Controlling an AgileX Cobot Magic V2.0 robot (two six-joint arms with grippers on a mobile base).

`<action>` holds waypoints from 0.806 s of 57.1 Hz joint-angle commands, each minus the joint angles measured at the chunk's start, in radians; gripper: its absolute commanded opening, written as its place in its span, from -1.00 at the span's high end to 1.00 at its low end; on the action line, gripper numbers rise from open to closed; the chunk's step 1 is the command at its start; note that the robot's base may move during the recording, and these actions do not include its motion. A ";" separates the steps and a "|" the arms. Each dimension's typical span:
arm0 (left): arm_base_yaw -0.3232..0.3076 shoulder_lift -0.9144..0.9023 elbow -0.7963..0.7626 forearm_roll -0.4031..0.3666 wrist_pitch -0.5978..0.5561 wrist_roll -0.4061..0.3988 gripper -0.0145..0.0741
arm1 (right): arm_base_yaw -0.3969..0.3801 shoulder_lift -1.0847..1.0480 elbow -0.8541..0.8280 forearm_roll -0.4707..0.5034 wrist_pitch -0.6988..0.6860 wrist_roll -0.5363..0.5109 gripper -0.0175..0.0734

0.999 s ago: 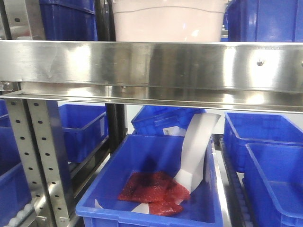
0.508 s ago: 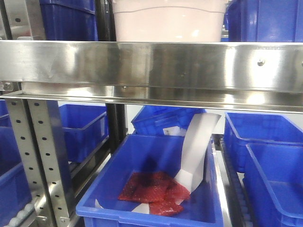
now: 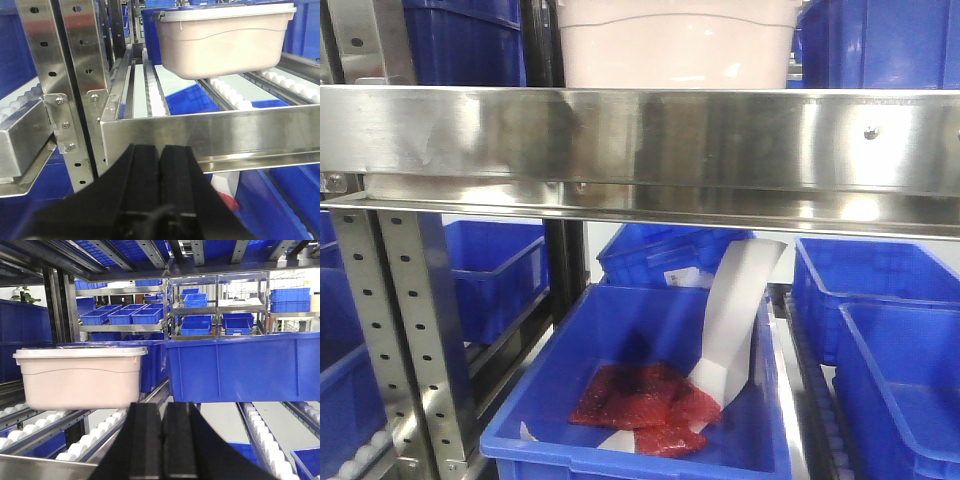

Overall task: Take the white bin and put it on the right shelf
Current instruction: 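Open both grippers and release the bin on the shelf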

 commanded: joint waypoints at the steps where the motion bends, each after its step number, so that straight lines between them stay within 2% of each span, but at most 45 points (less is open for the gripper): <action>1: -0.009 0.005 -0.029 -0.003 -0.092 -0.009 0.95 | -0.003 0.013 -0.028 0.017 -0.054 -0.002 0.44; 16: 0.004 -0.004 -0.028 0.002 -0.087 -0.007 0.95 | -0.003 0.013 -0.028 0.017 -0.054 -0.002 0.44; 23: 0.063 -0.065 -0.007 0.009 -0.027 0.005 0.95 | -0.003 0.013 -0.028 0.017 -0.053 -0.002 0.44; 37: 0.202 -0.269 0.183 -0.006 -0.049 0.005 0.95 | -0.003 0.013 -0.028 0.017 -0.053 -0.002 0.44; 46: 0.254 -0.368 0.347 -0.006 -0.146 0.005 0.95 | -0.003 0.013 -0.028 0.017 -0.053 -0.002 0.44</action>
